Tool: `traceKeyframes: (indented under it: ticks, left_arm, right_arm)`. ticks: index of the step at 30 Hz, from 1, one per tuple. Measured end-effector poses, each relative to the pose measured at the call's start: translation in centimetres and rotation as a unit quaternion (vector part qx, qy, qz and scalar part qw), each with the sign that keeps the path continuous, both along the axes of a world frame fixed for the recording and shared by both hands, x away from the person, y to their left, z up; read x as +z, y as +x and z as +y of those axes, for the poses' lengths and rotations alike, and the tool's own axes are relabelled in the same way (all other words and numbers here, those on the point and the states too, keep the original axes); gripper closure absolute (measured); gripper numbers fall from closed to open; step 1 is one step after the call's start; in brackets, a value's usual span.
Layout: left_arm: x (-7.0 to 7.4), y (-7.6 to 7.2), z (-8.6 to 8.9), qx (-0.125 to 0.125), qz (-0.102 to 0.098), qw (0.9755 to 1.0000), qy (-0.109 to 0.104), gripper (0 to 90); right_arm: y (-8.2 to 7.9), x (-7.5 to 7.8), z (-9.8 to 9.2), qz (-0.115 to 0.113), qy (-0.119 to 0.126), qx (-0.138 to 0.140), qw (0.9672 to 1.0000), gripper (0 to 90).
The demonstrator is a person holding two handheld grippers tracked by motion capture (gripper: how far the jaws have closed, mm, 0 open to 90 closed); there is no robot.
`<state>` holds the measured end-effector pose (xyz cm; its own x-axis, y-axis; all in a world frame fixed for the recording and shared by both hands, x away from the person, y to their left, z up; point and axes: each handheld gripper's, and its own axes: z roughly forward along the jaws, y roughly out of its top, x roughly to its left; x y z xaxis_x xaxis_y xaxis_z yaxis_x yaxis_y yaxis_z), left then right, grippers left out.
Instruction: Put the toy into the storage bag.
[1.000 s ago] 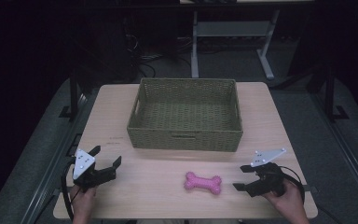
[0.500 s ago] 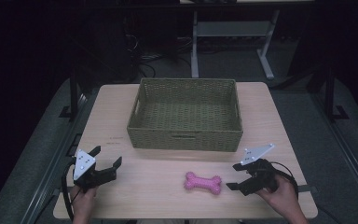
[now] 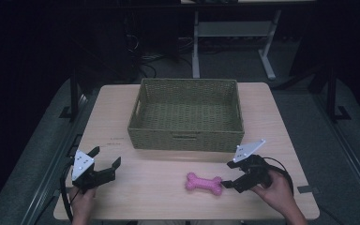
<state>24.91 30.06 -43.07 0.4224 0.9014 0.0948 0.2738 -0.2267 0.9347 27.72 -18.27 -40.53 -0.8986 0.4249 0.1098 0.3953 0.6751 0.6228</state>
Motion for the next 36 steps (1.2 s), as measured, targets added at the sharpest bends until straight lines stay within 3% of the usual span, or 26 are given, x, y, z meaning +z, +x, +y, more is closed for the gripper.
traceKeyframes:
  ticks: [23,36]
  left_arm:
    - [0.0,0.0,0.2,0.004,-0.002,1.0,-0.009,13.0]
    - [0.0,0.0,0.2,0.003,-0.002,0.9999,-0.01,13.0]
  right_arm:
    - [1.3,0.3,4.1,0.005,-0.028,0.052,0.9982,26.6]
    - [1.6,-1.3,7.2,0.016,-0.052,0.083,0.995,31.2]
